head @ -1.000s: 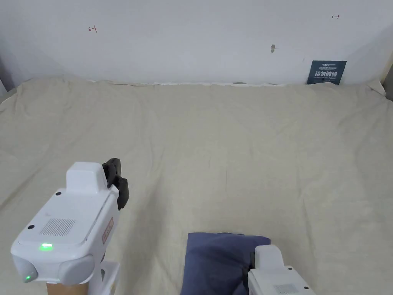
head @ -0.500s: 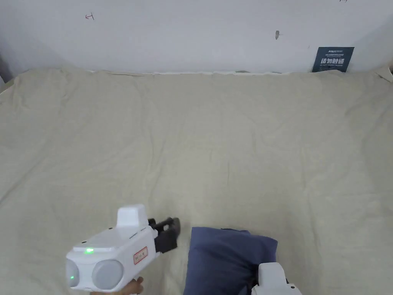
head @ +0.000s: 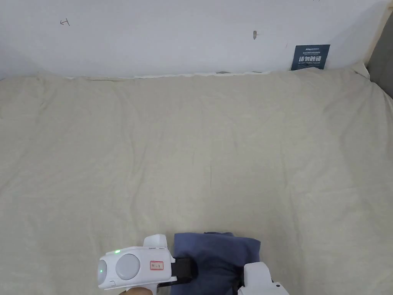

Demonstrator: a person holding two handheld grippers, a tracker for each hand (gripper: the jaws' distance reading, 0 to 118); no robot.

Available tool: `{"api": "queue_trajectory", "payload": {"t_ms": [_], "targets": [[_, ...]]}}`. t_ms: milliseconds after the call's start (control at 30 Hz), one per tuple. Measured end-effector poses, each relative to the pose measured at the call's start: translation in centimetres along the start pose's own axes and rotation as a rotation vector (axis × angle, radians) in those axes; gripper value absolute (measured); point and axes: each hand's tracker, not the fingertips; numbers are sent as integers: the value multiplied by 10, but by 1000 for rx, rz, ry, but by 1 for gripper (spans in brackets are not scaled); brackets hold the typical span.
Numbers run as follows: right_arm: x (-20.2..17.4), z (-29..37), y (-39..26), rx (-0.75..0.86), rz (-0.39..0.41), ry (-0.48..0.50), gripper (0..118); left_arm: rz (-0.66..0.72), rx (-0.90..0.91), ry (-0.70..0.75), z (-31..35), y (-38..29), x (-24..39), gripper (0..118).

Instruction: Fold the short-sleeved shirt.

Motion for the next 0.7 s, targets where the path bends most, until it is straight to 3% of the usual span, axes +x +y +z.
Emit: {"api": "queue_trajectory", "payload": {"t_ms": [67,133,333,500,700], "targets": [[2,1,6,-16,-4,13,2,-8,-3,-22,3,2,1,26],[6,5,16,-42,8,35,2,17,13,-27,11,6,1,21],[15,36,55,72,14,47,2,-18,115,-13,61,29,-12,19],[11,54,93,156,35,43,2,-74,165,178,113,65,-77,19],[-10,58,129,218,56,33,2,-26,215,447,174,110,-194,19]]}}
